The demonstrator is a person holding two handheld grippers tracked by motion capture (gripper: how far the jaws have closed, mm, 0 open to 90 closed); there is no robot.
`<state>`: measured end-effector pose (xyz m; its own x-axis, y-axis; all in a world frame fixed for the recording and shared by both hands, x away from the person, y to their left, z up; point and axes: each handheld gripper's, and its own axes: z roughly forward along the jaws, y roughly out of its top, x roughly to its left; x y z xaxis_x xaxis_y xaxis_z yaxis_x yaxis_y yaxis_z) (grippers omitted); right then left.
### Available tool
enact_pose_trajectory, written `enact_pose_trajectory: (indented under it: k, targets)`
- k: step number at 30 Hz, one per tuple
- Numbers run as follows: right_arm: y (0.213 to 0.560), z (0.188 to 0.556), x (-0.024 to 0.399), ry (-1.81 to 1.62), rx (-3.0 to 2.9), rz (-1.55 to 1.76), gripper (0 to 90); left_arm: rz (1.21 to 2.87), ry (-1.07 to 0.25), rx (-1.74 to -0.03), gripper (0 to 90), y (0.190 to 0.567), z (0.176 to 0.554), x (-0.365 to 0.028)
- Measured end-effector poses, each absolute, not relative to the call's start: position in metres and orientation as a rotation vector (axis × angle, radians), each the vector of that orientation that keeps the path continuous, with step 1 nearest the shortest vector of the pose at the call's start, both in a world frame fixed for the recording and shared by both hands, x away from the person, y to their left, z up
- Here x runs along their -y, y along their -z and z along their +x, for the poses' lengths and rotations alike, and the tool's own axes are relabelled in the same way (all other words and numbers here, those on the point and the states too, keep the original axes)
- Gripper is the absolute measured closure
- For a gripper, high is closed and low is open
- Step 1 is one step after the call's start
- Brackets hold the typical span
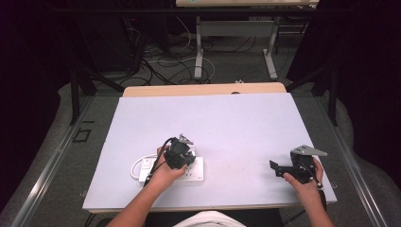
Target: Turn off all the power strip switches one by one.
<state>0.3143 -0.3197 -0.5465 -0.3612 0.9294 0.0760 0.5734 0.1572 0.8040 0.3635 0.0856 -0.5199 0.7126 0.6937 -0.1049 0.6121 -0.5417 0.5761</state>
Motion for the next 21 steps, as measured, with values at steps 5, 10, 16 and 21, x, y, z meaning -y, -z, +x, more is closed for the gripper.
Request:
enact_pose_trajectory:
  k: [5,10,16,21]
  targets:
    - [0.5465,0.3139,0.3194,-1.075,-2.002,1.420,6.2,2.318,-0.171,-0.991,90.0,0.5188,0.3625,-0.0863]
    - [0.5453,0.3120,0.3196,-1.072,-1.995,1.420,6.2,2.315,-0.183,-0.980,90.0,0.5168,0.3614,-0.0881]
    - [0.5443,0.3114,0.3186,-1.071,-1.999,1.407,6.2,2.289,-0.197,-0.994,89.9,0.5141,0.3602,-0.0916]
    - [0.5440,0.3118,0.3176,-1.075,-1.998,1.413,6.2,2.271,-0.185,-1.012,88.5,0.5108,0.3599,-0.0949]
